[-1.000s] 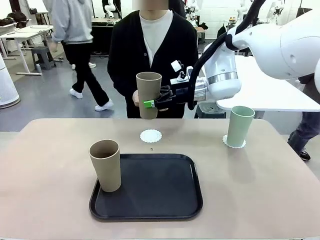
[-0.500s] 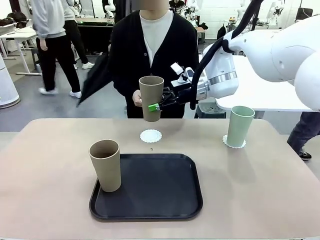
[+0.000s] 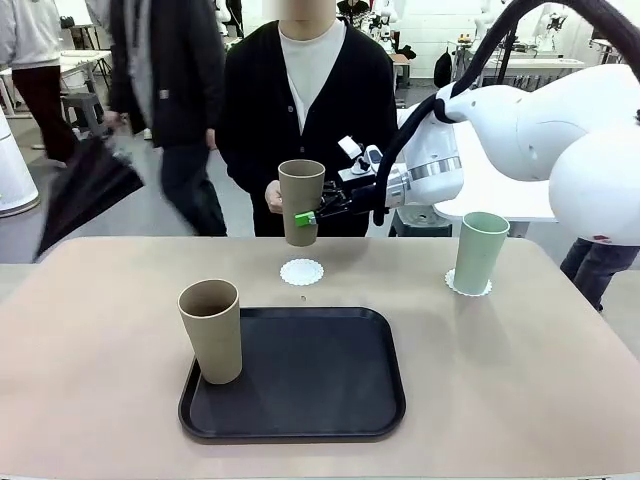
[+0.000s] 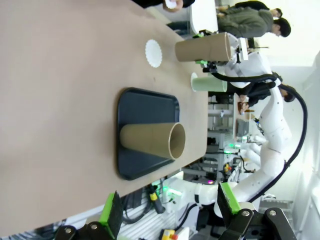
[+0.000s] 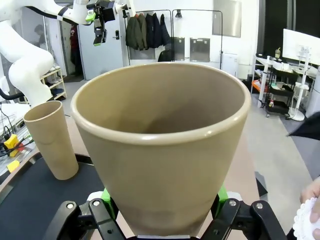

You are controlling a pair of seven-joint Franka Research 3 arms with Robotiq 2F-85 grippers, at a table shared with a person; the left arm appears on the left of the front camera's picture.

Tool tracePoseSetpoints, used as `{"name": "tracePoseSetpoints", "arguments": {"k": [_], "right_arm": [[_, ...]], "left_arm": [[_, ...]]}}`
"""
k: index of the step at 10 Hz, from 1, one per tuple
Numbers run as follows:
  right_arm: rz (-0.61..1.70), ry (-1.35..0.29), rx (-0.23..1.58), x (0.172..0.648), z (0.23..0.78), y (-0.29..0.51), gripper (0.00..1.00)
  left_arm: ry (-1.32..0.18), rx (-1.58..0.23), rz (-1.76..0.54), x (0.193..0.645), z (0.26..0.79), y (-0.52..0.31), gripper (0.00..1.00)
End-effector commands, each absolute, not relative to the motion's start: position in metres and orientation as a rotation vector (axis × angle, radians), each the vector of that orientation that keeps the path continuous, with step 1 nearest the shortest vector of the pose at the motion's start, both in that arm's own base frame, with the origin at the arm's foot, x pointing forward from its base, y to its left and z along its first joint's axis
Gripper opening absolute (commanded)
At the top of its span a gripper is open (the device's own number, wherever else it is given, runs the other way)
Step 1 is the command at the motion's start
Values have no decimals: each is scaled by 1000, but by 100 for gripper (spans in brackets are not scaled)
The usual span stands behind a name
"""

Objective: Place coasters on the table and set cups on them.
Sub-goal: Take one Reusable plastic cup from the Flat Tray and place it on a coaster set by the human.

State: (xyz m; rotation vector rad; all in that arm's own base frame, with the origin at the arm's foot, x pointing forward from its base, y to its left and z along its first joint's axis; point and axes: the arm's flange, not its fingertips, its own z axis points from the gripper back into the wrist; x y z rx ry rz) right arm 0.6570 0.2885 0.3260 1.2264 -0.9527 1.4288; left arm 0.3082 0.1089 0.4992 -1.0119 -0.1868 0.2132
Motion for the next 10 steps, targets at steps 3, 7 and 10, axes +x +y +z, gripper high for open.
{"name": "tracePoseSetpoints", "arguments": {"k": [3,7,10], "right_arm": [[1442,-879,1228,681,312,294,83],[1434,-860,1234,683,301,297,83],[1435,-887,1230,672,294,295,83]], "left_arm": [[-195,-1024,208,308,500,109,100],[-195,-1024,208,308,500,109,100],[-195,-1024,208,308,500,109,100]]}}
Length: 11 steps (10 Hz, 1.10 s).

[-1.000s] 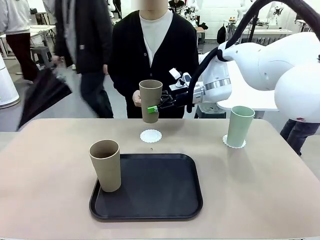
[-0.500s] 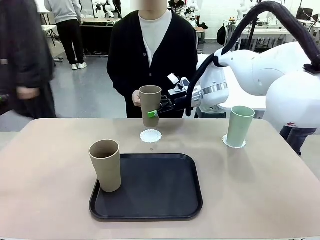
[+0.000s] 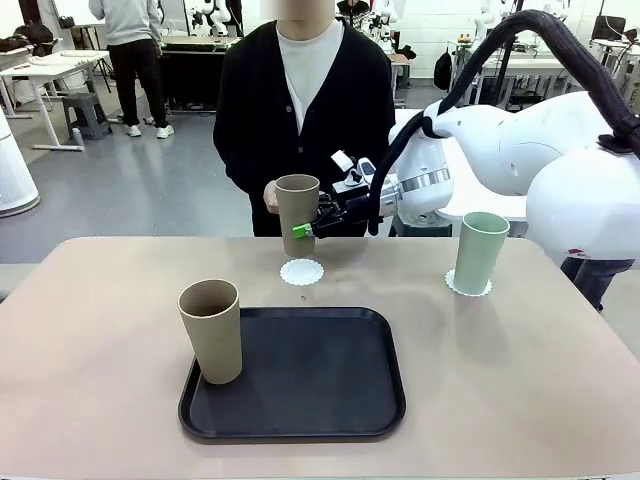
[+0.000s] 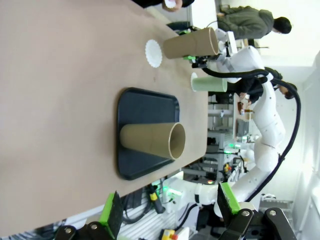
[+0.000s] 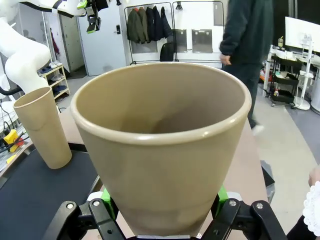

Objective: Place coasters on the table and set cups on them.
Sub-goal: Take one Reusable plastic cup from the Flat Tray and place it on a coaster set by the human.

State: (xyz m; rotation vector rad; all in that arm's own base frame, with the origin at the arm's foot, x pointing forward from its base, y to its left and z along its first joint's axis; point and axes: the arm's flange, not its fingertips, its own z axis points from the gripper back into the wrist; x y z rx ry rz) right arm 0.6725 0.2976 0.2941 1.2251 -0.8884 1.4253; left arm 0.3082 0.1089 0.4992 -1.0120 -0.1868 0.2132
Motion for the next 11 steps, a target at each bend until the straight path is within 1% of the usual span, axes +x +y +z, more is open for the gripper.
{"name": "tracePoseSetpoints", "arguments": {"k": [1,3,6,9,11], "right_arm": [[1435,-887,1230,672,294,295,83],[1453,-897,1236,676,289,295,83],[1494,-855,1269,677,275,296,83],[1556,-839,1326,680,269,296,83],[1558,-836,1334,682,264,298,83]], "left_arm": [[-195,-1024,208,308,500,109,100],[-195,-1024,208,308,500,109,100],[-195,-1024,208,308,500,109,100],[-195,-1024,208,308,500,109,100],[-195,-1024,208,308,500,109,100]]}}
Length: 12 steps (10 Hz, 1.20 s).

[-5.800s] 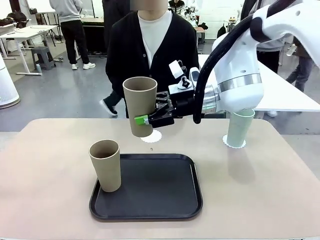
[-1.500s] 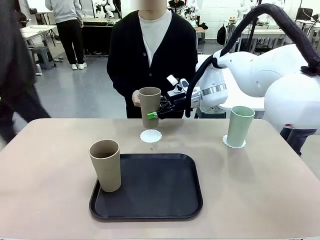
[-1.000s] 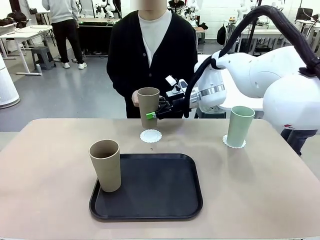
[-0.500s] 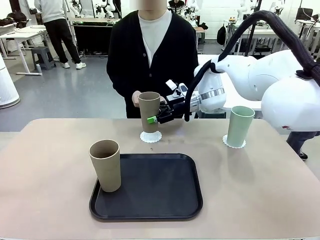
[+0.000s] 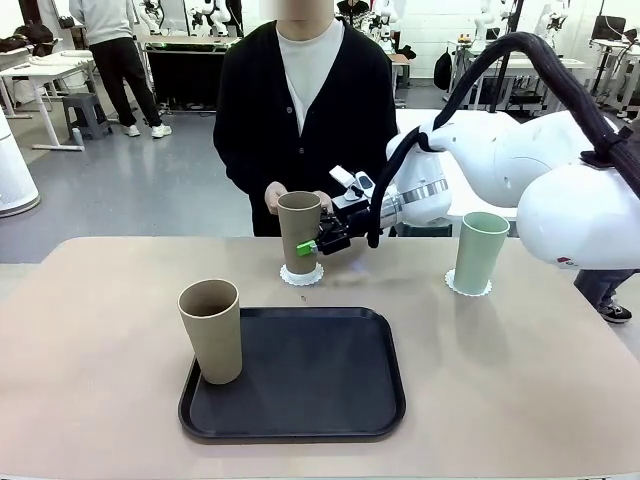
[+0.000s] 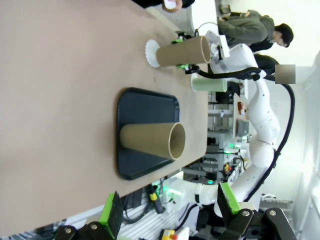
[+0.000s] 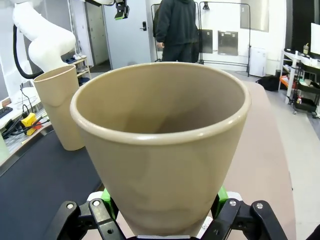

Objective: Place coasters on the table and set cups on them.
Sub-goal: Take one Reusable plastic cup from the Flat Tray and place it on a coaster set by the human.

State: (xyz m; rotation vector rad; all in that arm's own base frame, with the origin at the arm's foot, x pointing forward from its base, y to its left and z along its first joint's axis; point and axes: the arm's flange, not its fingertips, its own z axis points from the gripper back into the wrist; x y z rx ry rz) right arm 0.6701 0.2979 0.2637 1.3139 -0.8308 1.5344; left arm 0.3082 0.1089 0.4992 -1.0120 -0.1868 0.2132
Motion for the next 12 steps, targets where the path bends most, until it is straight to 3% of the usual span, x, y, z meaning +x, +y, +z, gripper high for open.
{"name": "tracePoseSetpoints", "arguments": {"k": [1,12], "right_arm": [[1554,-841,1335,684,262,299,83],[1529,-777,1294,696,243,297,83]], "left_arm": [[-195,-1024,208,308,500,109,100],[-195,-1024,208,308,500,109,100]]}}
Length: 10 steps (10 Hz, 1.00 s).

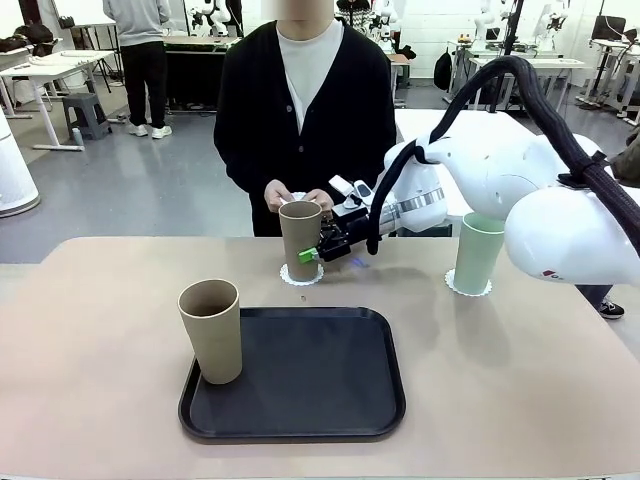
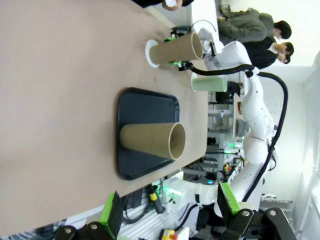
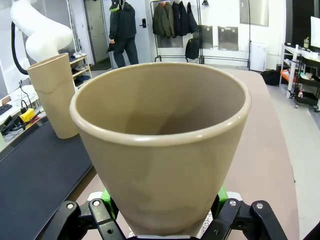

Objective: Place coasters on the table and set cups on them.
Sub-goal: Take one Reusable plastic cup from the Flat Tray and place it on a coaster set by the human.

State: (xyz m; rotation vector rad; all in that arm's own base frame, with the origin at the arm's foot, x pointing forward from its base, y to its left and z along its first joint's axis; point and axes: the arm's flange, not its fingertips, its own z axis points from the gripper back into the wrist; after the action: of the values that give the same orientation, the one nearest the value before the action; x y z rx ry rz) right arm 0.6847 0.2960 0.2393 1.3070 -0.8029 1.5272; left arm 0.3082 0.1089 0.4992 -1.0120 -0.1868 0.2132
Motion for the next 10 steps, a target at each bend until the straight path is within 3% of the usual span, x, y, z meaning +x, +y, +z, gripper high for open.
{"name": "tracePoseSetpoints", "arguments": {"k": [1,3,10], "right_arm": [[1535,-775,1292,696,243,297,83],[1537,-768,1300,695,243,298,100],[1599,-699,1290,699,253,296,100]], "left_arm": [[-195,-1024,208,308,500,109,100],[-195,-1024,208,308,500,109,100],[-195,-1024,208,308,500,109,100]]}}
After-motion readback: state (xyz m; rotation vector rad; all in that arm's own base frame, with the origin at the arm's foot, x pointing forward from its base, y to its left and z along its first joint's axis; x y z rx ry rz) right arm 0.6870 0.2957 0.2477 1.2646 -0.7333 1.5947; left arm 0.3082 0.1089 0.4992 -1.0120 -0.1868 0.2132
